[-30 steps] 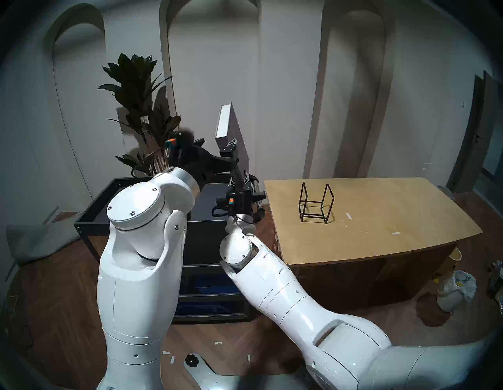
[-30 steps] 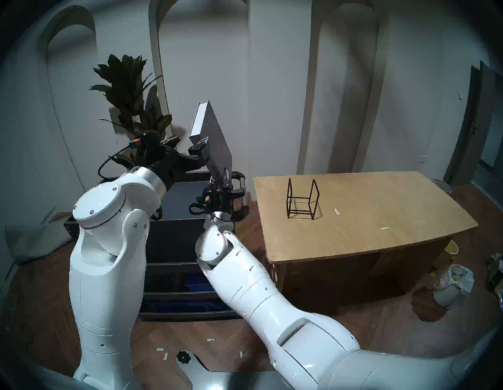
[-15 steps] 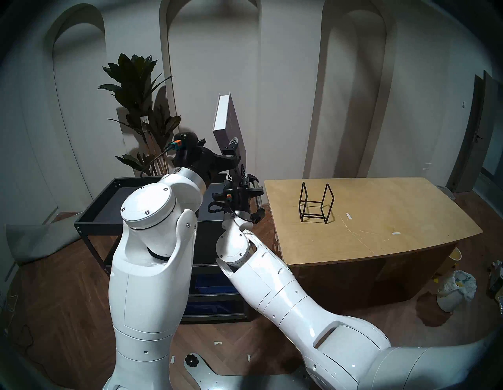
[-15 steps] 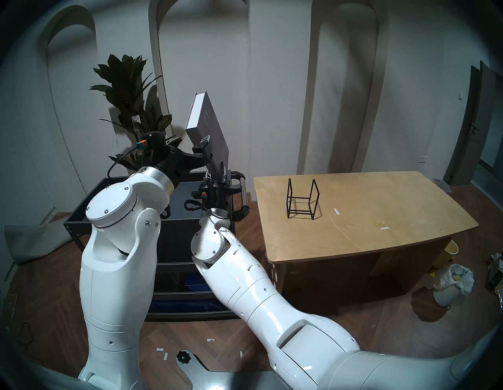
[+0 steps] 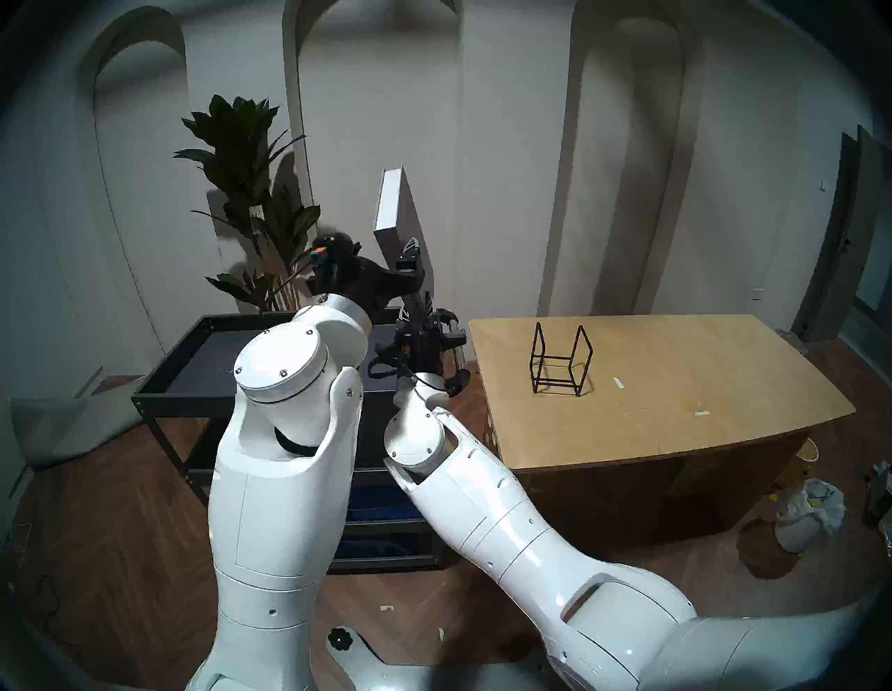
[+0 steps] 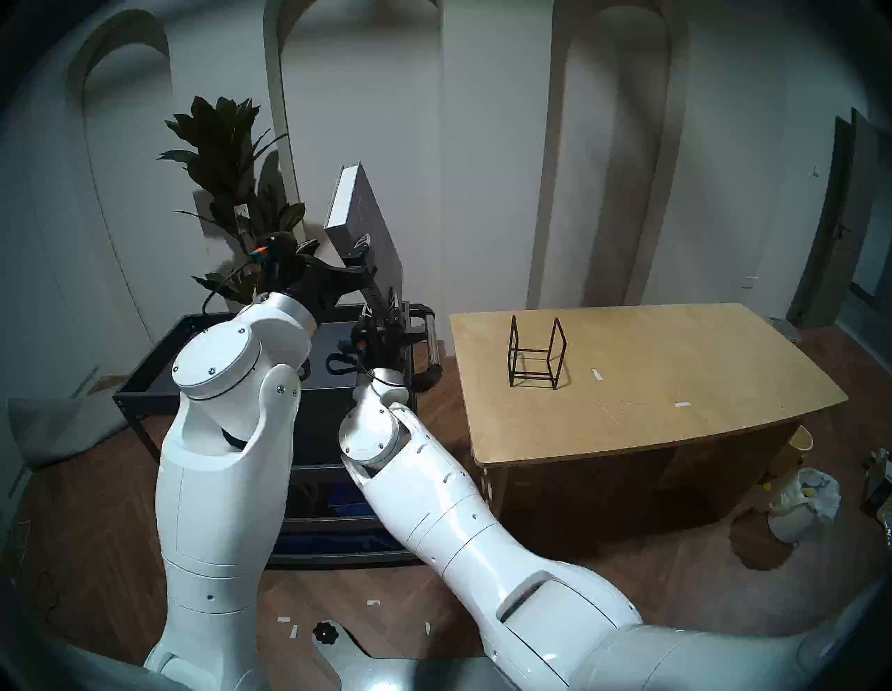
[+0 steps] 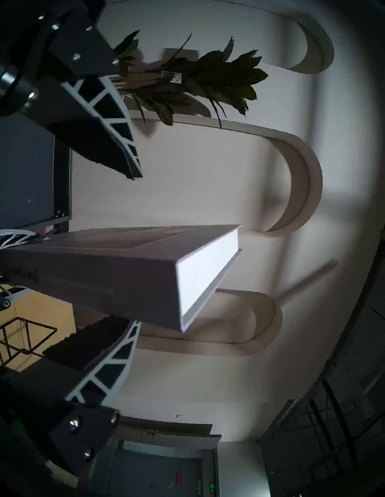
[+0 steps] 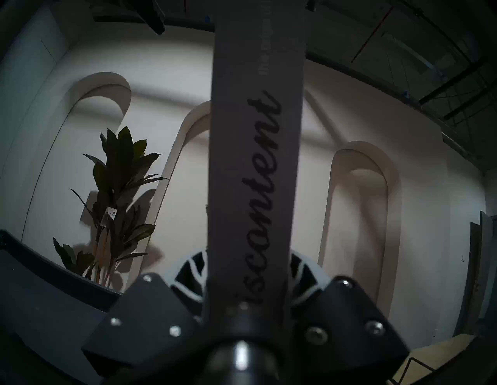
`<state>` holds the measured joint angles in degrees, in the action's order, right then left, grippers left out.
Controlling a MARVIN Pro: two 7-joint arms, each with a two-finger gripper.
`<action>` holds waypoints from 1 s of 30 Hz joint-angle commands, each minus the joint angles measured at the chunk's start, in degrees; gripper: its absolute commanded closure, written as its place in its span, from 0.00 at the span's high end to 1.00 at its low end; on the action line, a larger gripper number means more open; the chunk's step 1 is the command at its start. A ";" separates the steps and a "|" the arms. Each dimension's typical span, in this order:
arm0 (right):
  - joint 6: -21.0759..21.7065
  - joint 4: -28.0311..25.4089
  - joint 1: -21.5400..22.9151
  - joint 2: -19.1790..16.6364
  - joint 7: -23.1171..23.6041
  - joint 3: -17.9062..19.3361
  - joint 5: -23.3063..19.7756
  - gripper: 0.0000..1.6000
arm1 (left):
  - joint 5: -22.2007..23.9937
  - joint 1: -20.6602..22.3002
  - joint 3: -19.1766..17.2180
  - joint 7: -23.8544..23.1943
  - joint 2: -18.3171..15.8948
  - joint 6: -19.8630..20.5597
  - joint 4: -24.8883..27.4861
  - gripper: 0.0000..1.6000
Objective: Transfer books between table and cart
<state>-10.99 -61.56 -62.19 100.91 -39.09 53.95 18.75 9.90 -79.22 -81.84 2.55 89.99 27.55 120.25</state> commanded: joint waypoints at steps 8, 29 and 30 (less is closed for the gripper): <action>-0.70 -2.40 -0.17 -0.17 -0.22 -0.15 -0.07 0.00 | 0.39 2.28 0.10 0.07 0.84 -2.17 -0.89 0.50; 0.01 -1.67 0.01 -0.55 0.35 -0.08 -1.14 0.00 | 0.38 2.76 -0.45 -0.53 0.93 -4.18 -1.37 0.00; 0.45 -1.77 -0.04 -0.62 0.60 0.00 -1.37 0.00 | 0.39 2.74 -0.52 -0.71 0.92 -4.20 -1.28 0.00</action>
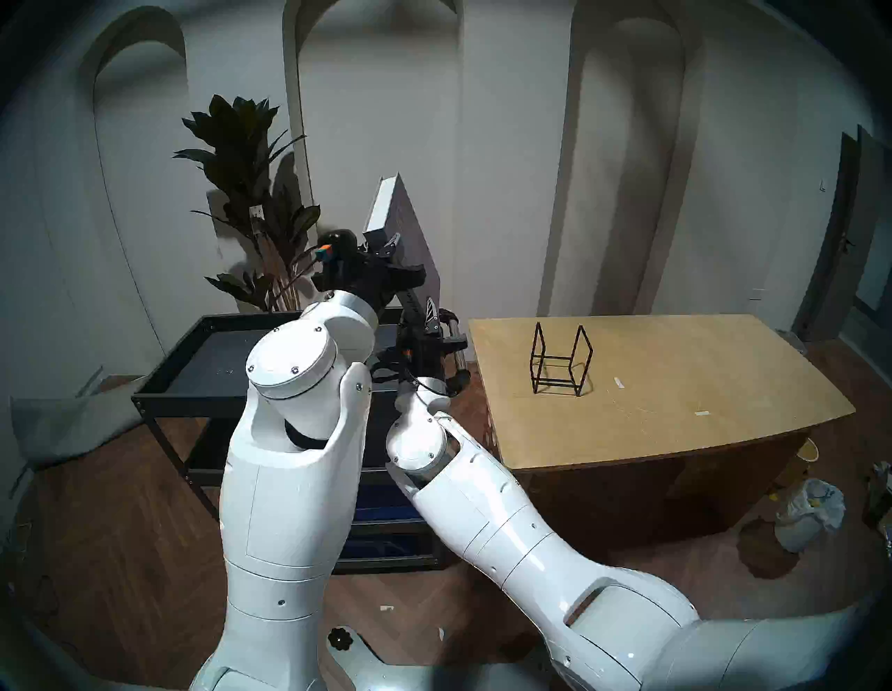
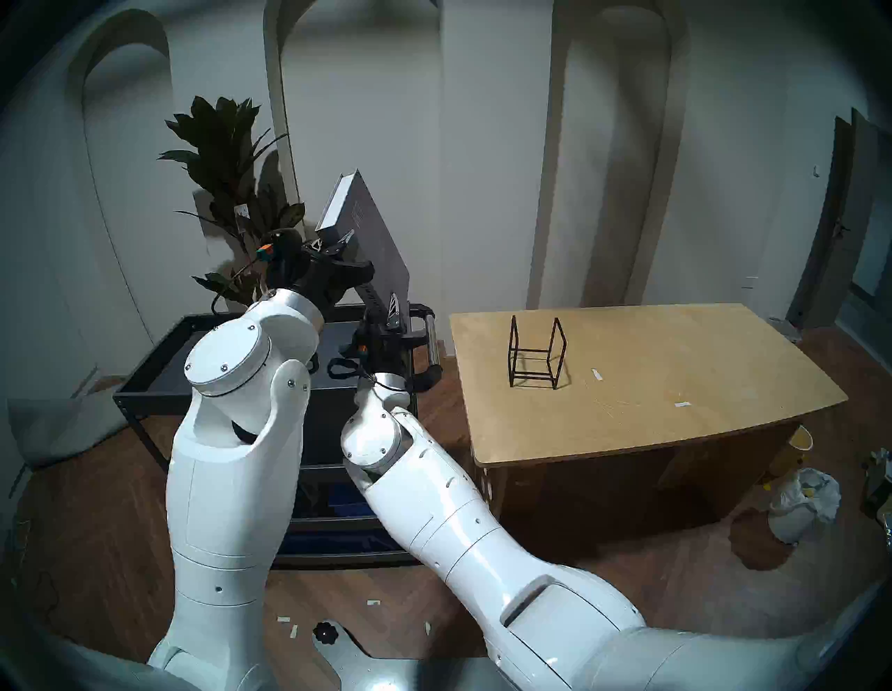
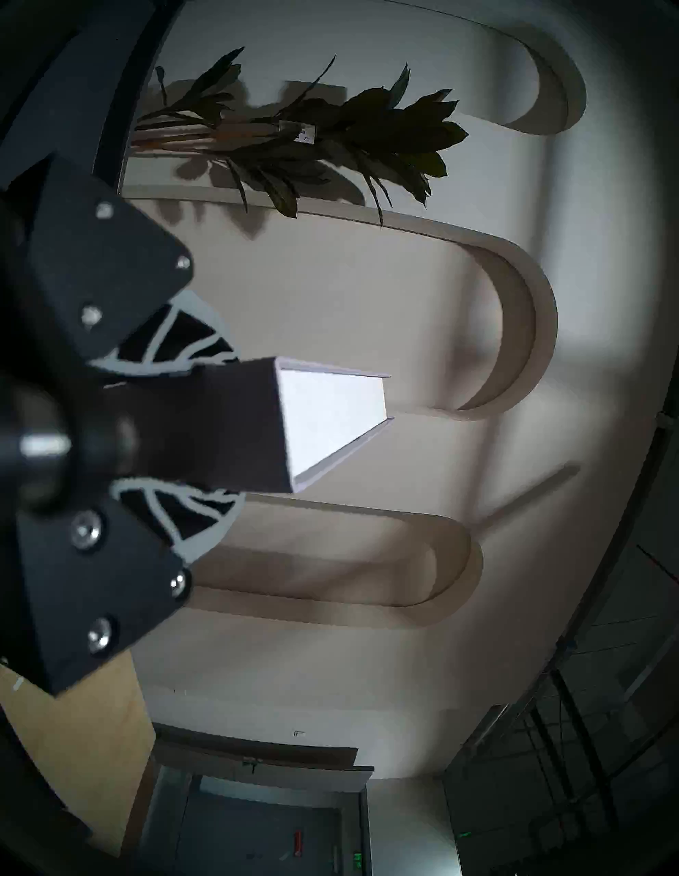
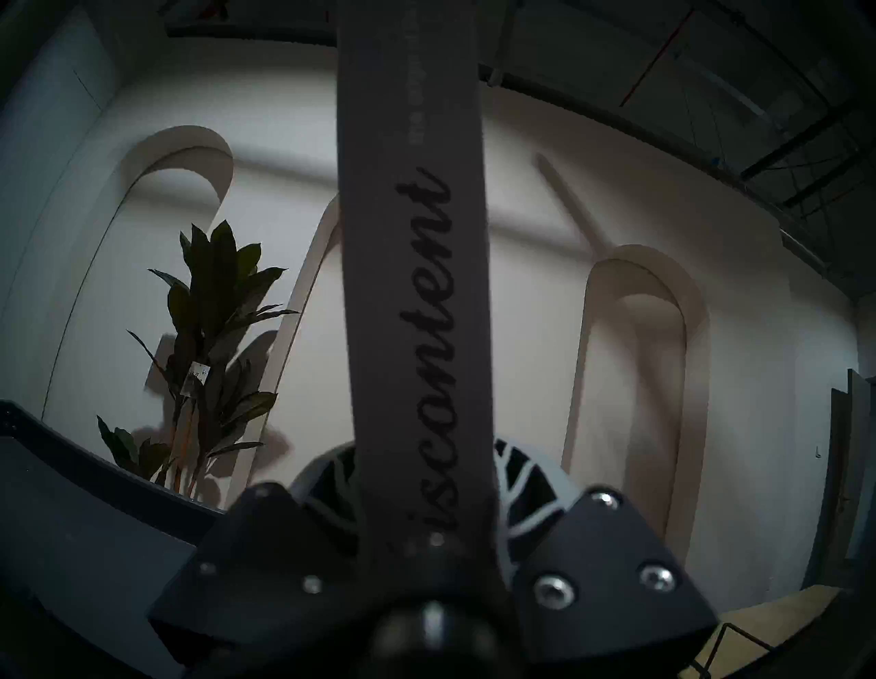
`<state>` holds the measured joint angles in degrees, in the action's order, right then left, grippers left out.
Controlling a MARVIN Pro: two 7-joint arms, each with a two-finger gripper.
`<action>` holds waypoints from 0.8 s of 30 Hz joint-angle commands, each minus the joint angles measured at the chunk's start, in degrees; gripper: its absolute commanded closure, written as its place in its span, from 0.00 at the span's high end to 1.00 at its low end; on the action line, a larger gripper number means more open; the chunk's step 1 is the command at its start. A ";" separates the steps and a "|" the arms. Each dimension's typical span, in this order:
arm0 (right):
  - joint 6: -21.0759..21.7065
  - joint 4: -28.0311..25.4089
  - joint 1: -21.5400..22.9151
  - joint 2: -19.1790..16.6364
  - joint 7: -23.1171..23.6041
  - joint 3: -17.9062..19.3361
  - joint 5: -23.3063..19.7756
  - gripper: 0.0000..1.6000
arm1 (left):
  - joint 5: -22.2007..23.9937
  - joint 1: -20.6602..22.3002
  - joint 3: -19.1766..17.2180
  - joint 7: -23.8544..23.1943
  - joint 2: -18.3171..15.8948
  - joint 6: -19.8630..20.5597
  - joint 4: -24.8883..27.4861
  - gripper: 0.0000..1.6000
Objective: Transfer books between table and cart
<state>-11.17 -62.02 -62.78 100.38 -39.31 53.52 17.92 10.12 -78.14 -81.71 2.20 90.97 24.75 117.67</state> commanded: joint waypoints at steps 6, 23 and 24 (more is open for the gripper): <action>0.48 -1.16 0.65 -0.52 1.67 0.51 -0.83 0.32 | 0.04 1.70 -0.80 -0.85 -0.03 -1.19 1.36 0.00; -0.38 -1.87 -0.57 -1.98 3.60 0.23 -1.98 1.00 | -0.66 2.84 -1.02 -0.73 0.66 -1.43 0.10 0.00; 0.30 -3.34 -1.35 -2.51 4.53 0.33 -2.59 1.00 | -0.84 3.21 -1.08 -0.64 0.65 -1.55 -0.16 0.00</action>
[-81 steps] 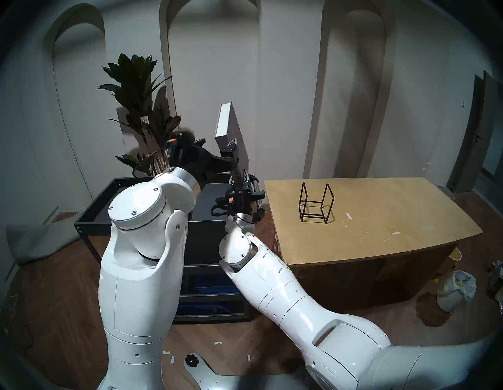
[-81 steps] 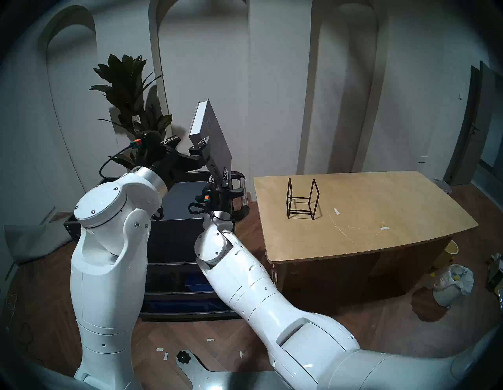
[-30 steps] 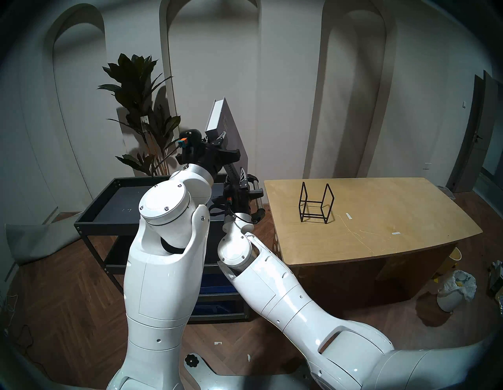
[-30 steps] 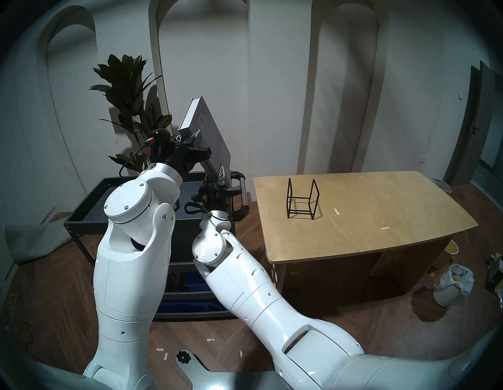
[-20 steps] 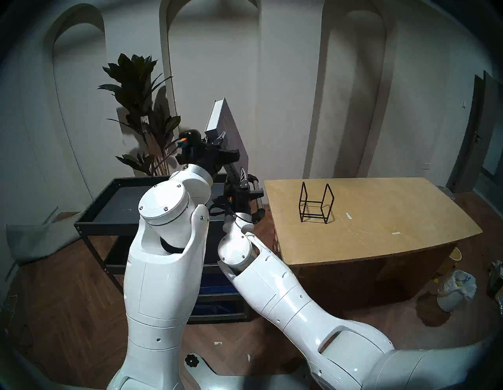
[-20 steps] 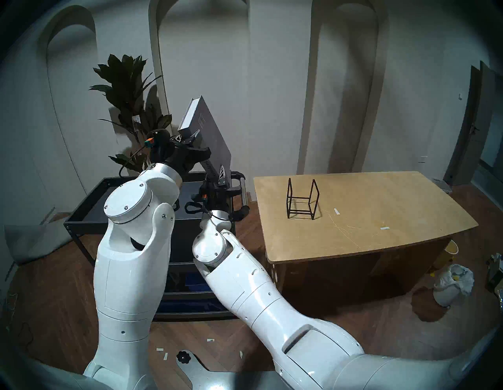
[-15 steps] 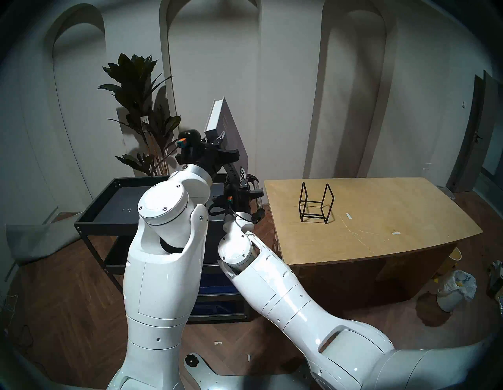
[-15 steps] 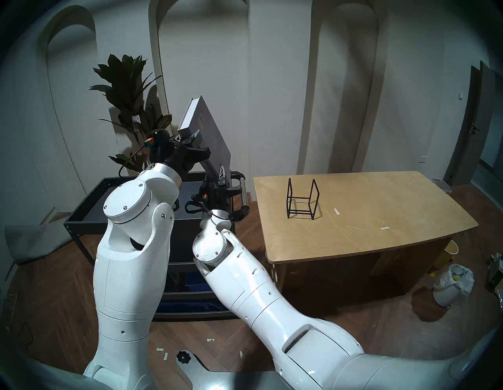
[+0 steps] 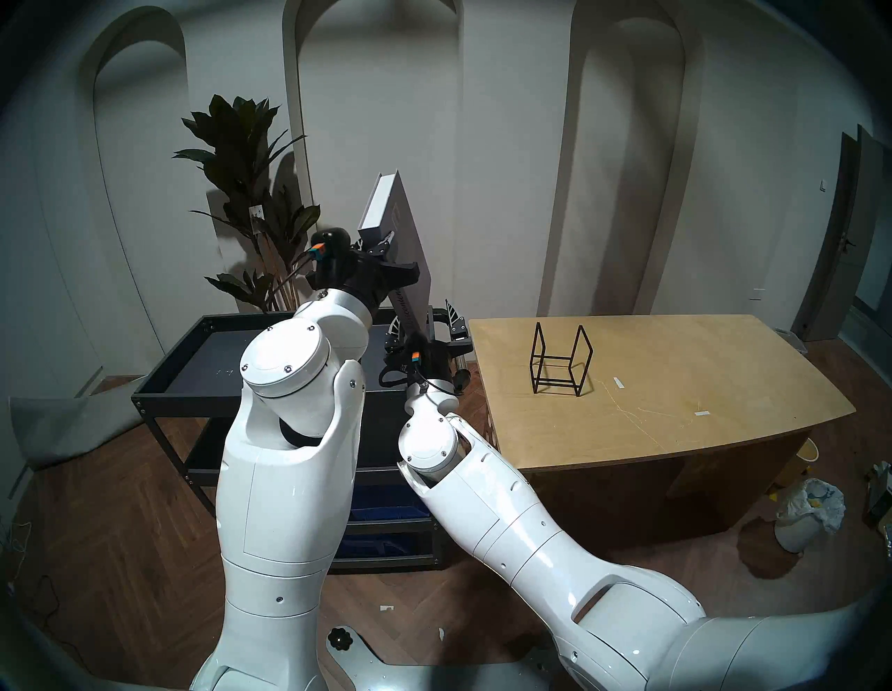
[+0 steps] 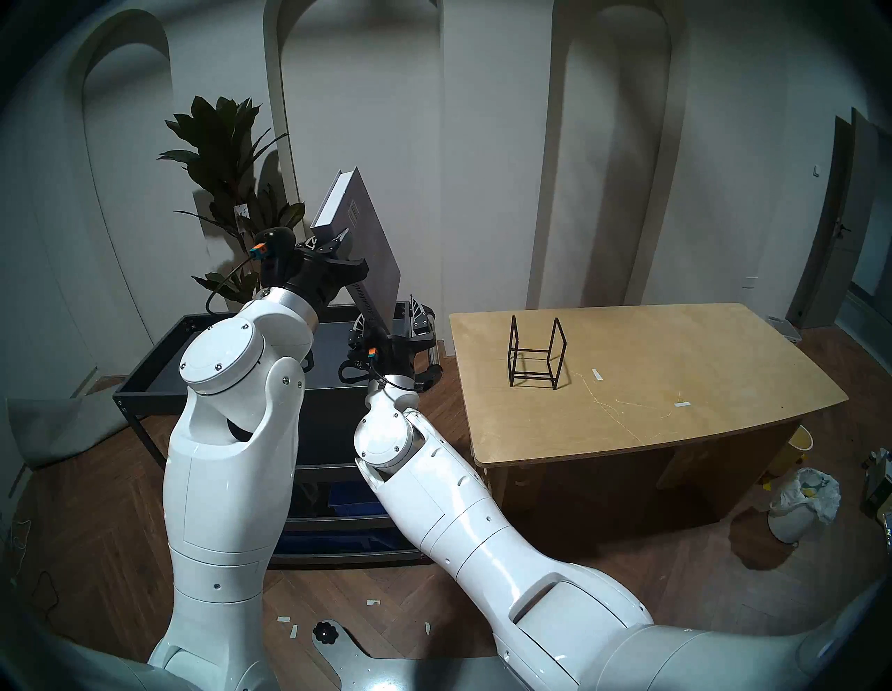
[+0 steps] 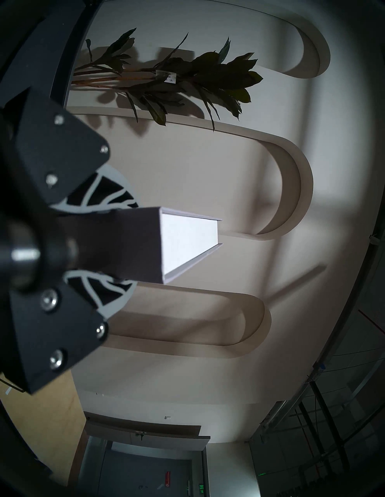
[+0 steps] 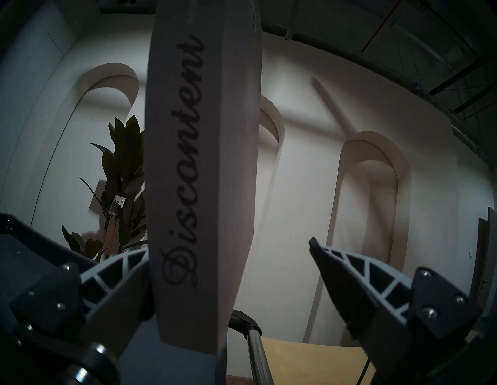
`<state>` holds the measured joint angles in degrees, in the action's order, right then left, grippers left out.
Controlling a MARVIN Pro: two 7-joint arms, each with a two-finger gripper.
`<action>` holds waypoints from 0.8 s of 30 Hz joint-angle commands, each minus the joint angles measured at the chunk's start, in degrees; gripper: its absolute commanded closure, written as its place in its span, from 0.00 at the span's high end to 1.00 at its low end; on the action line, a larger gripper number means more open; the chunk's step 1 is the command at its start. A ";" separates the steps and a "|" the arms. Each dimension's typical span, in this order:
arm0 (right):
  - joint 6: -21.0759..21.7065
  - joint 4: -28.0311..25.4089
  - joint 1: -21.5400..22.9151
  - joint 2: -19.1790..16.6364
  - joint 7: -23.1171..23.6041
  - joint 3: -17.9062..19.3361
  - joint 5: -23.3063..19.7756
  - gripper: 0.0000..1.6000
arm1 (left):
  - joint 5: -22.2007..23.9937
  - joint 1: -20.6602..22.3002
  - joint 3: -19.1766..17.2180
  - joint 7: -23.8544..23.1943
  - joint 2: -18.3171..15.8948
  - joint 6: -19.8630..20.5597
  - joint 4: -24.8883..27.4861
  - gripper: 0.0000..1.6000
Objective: Transfer books between table and cart
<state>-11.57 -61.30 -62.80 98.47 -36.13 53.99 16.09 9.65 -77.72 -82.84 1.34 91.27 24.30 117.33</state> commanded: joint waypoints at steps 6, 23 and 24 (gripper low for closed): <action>2.41 -8.54 -4.15 -2.53 4.45 0.56 -3.57 1.00 | -1.36 5.63 -0.78 1.26 0.74 -1.04 -2.23 0.00; 4.74 -21.78 -10.79 -8.76 7.88 1.30 -5.96 1.00 | -1.76 11.38 -3.19 3.13 1.29 -1.68 -5.19 0.00; 4.93 -22.40 -11.14 -8.97 8.22 1.22 -6.15 1.00 | -1.75 11.50 -3.16 3.16 1.38 -1.70 -5.22 0.00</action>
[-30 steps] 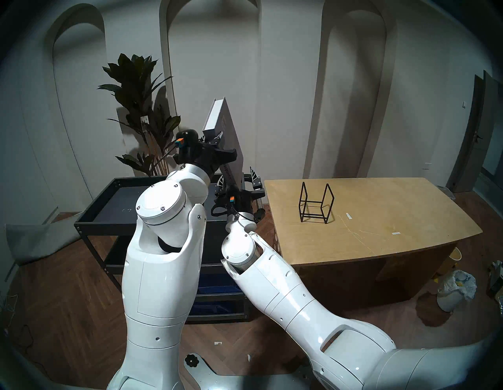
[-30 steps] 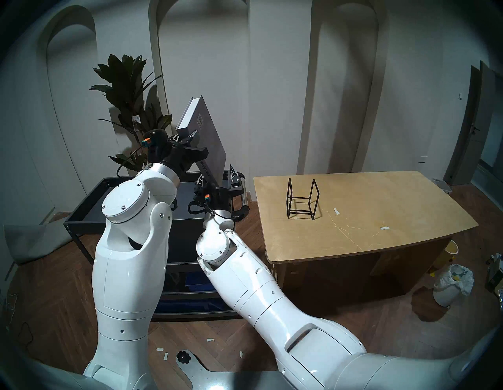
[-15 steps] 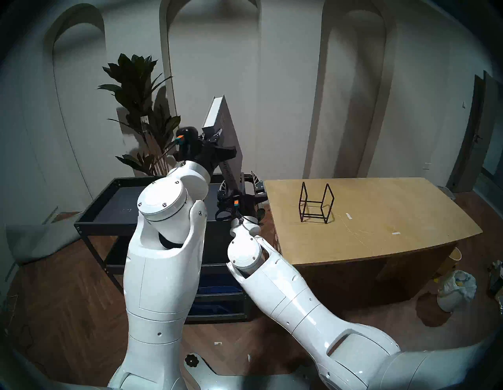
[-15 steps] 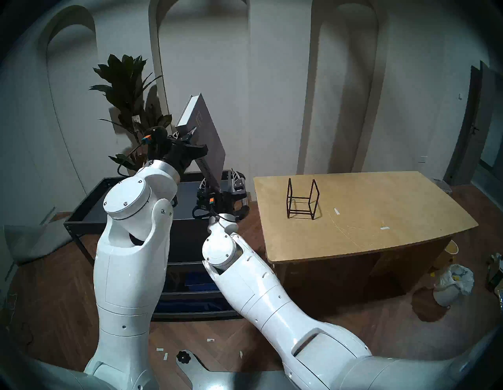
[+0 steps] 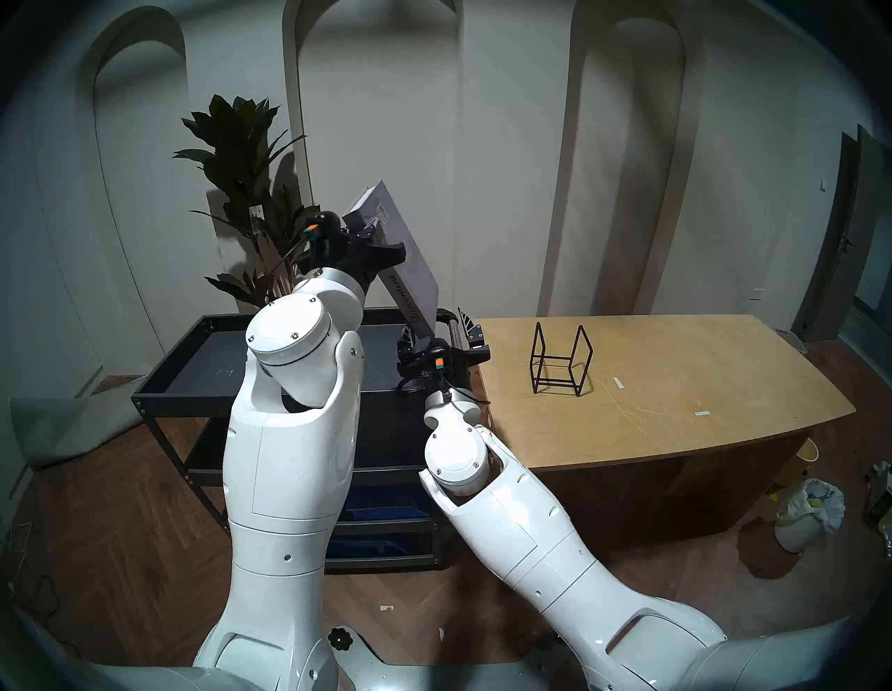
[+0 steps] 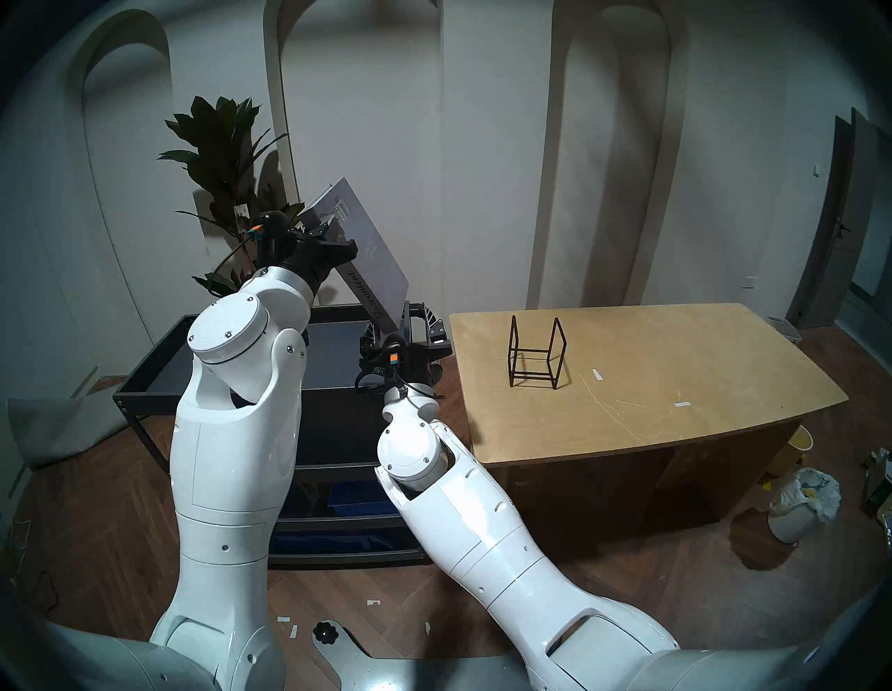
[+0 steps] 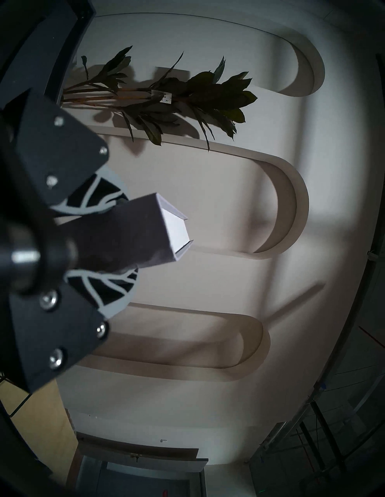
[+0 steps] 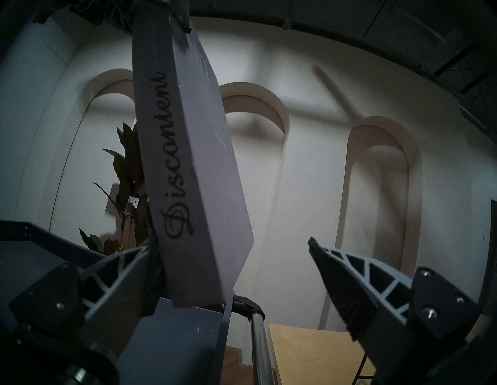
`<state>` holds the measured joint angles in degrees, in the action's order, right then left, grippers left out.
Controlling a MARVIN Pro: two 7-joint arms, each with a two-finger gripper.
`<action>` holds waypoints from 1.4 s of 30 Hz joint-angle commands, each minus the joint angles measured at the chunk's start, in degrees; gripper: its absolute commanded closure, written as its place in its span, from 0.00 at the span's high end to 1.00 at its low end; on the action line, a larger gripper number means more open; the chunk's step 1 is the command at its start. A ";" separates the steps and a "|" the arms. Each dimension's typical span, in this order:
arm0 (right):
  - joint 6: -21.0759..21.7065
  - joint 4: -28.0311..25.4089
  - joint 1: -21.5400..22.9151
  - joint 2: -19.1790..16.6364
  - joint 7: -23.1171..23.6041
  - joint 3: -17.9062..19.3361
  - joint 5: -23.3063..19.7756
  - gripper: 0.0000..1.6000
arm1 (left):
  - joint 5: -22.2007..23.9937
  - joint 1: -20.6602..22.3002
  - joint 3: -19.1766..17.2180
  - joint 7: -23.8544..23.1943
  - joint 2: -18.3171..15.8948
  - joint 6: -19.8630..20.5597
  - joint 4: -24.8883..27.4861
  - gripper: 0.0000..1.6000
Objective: Transfer books between table and cart
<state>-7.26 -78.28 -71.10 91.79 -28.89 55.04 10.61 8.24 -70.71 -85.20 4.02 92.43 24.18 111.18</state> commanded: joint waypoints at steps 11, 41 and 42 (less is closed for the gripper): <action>6.11 -13.75 -7.64 -5.20 6.77 -2.52 -3.09 1.00 | 0.79 3.99 0.51 0.53 2.48 -2.54 2.52 0.00; 14.59 -32.24 -10.44 -14.91 1.86 21.92 -12.92 1.00 | -6.14 7.90 2.72 1.56 -2.24 -7.72 -13.31 0.00; 15.26 -32.16 -10.01 -14.44 1.99 23.12 -14.45 1.00 | -6.02 7.79 2.82 1.43 -2.18 -7.80 -13.78 0.00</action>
<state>6.35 -106.69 -82.95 77.76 -26.92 71.67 0.43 3.33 -65.24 -83.43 5.86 90.73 19.29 98.69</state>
